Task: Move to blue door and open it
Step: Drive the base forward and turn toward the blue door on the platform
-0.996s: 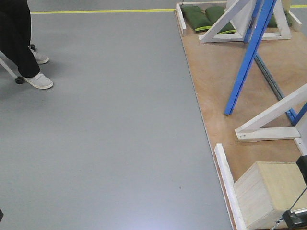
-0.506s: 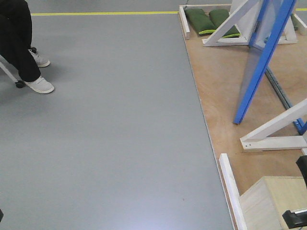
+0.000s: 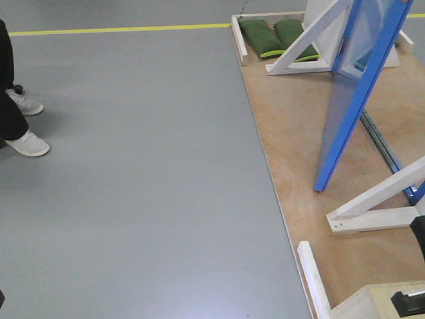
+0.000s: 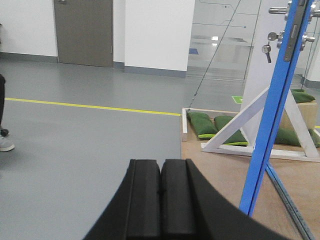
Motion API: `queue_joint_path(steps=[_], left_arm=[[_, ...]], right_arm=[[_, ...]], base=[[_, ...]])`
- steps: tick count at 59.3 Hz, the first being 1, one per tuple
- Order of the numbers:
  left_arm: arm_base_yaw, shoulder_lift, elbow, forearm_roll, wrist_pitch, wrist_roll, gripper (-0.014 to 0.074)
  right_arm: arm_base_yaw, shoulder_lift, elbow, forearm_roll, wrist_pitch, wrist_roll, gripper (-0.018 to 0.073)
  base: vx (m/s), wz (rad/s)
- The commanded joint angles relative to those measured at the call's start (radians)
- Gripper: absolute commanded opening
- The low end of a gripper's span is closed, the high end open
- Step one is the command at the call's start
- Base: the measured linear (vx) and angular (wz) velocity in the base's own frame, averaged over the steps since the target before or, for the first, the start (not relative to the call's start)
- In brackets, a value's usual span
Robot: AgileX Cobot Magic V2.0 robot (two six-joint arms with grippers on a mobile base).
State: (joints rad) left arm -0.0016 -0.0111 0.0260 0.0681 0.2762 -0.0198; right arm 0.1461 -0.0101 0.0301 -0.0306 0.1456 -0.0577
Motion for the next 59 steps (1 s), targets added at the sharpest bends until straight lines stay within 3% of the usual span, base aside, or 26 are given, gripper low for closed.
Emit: queue_joint_path(steps=[1, 59], left_arm=[[-0.006, -0.013, -0.026, -0.002, -0.085, -0.007, 0.0073], [-0.006, -0.013, -0.026, -0.002, -0.085, -0.007, 0.0073]], right_arm=[[0.001, -0.015, 0.002, -0.011, -0.084, 0.001, 0.0012], [0.001, -0.015, 0.002, -0.011, -0.084, 0.001, 0.0012]], base=[[0.34, -0.15], [0.37, 0.03]])
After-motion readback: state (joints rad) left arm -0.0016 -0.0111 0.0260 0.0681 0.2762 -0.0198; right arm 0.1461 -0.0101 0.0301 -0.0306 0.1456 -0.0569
